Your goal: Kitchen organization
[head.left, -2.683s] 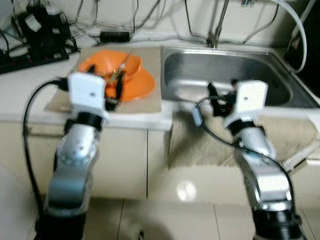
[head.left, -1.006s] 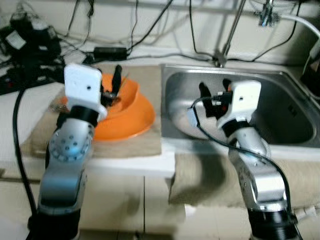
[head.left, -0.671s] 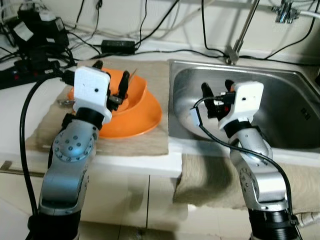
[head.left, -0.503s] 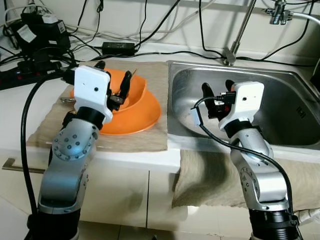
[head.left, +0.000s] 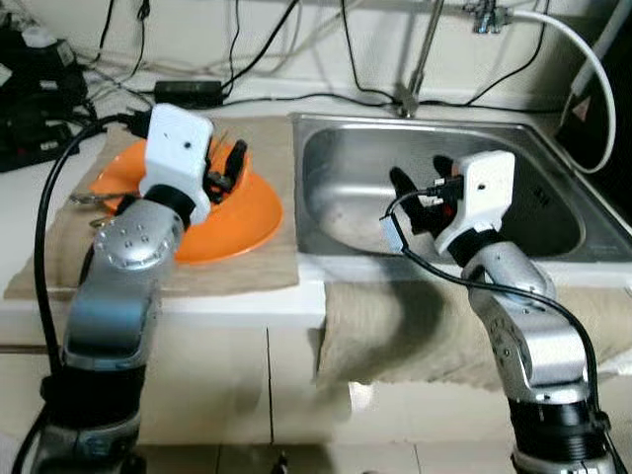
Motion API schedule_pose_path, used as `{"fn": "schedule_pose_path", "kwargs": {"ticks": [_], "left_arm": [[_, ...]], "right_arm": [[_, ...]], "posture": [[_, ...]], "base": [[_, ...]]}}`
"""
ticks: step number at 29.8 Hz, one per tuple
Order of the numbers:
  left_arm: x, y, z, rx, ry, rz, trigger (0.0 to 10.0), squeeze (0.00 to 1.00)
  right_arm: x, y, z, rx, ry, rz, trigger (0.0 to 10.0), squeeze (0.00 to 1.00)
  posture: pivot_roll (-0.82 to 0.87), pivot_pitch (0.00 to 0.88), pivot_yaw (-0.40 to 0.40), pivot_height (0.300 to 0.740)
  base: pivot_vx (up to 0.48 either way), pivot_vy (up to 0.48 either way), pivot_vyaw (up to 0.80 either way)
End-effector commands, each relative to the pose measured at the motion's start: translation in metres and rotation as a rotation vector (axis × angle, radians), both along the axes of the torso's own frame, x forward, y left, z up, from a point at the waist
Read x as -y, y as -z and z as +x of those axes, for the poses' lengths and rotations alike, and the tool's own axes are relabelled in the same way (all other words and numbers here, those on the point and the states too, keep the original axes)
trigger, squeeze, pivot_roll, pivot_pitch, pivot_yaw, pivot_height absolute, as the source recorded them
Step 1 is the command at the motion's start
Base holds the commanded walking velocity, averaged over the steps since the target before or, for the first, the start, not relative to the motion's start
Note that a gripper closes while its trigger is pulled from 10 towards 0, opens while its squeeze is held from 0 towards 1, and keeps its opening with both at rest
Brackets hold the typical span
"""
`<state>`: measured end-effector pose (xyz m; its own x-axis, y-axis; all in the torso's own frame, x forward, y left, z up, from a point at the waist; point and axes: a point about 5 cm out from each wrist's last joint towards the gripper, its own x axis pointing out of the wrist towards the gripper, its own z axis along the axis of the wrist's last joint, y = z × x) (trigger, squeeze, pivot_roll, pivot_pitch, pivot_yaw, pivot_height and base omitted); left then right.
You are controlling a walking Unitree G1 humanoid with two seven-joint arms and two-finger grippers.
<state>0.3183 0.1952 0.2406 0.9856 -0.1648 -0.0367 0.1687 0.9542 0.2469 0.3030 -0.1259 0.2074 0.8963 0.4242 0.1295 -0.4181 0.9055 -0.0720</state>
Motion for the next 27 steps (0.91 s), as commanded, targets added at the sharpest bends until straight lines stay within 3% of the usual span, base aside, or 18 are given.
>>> {"fn": "schedule_pose_path", "kwargs": {"ticks": [1,3,6,13,18,19,20,21,27], "left_arm": [[-0.004,-0.006,0.003,-0.037,0.027,-0.019,10.0,1.00],[-0.007,-0.008,0.007,-0.077,0.064,0.005,10.0,1.00],[-0.006,-0.010,0.012,-0.129,0.134,0.031,10.0,1.00],[0.001,-0.026,0.025,-0.172,0.235,-0.032,10.0,1.00],[0.004,-0.031,0.034,-0.211,0.280,0.002,10.0,1.00],[0.006,-0.032,0.036,-0.218,0.297,0.005,10.0,0.54],[0.008,-0.032,0.037,-0.230,0.314,0.009,10.0,0.36],[0.010,-0.030,0.038,-0.243,0.330,0.021,10.0,0.00],[0.015,-0.019,0.047,-0.303,0.344,0.114,10.0,0.00]], "right_arm": [[-0.002,0.002,0.002,-0.041,-0.074,-0.038,10.0,0.00],[-0.006,0.003,0.000,-0.058,-0.169,-0.125,10.0,0.00],[-0.008,0.003,-0.001,-0.075,-0.222,-0.156,10.0,0.00],[-0.010,0.001,-0.005,-0.152,-0.314,-0.144,10.0,0.00],[-0.009,-0.001,-0.009,-0.177,-0.356,-0.138,10.0,0.00],[-0.007,-0.001,-0.009,-0.177,-0.352,-0.139,10.0,0.00],[-0.005,-0.002,-0.008,-0.177,-0.346,-0.140,10.0,0.00],[-0.003,-0.002,-0.008,-0.175,-0.338,-0.143,10.0,0.00],[0.009,-0.010,-0.005,-0.115,-0.240,-0.134,10.0,0.00]], "posture": [[0.00,0.000,-0.084,0.740],[0.00,0.000,-0.088,0.740],[0.00,0.000,-0.093,0.740],[-0.01,0.000,-0.093,0.740],[-0.01,0.000,-0.087,0.740],[-0.01,0.000,-0.083,0.740],[-0.01,0.000,-0.079,0.740],[-0.01,0.000,-0.077,0.740],[-0.02,0.000,-0.056,0.740]], "base": [[0.000,0.000,0.00],[0.000,0.000,0.00],[0.000,0.000,0.00],[0.000,0.000,0.00],[0.000,0.000,0.00],[0.000,0.000,0.00],[0.000,0.000,0.00],[0.000,0.000,0.00],[0.000,0.000,0.00]]}}
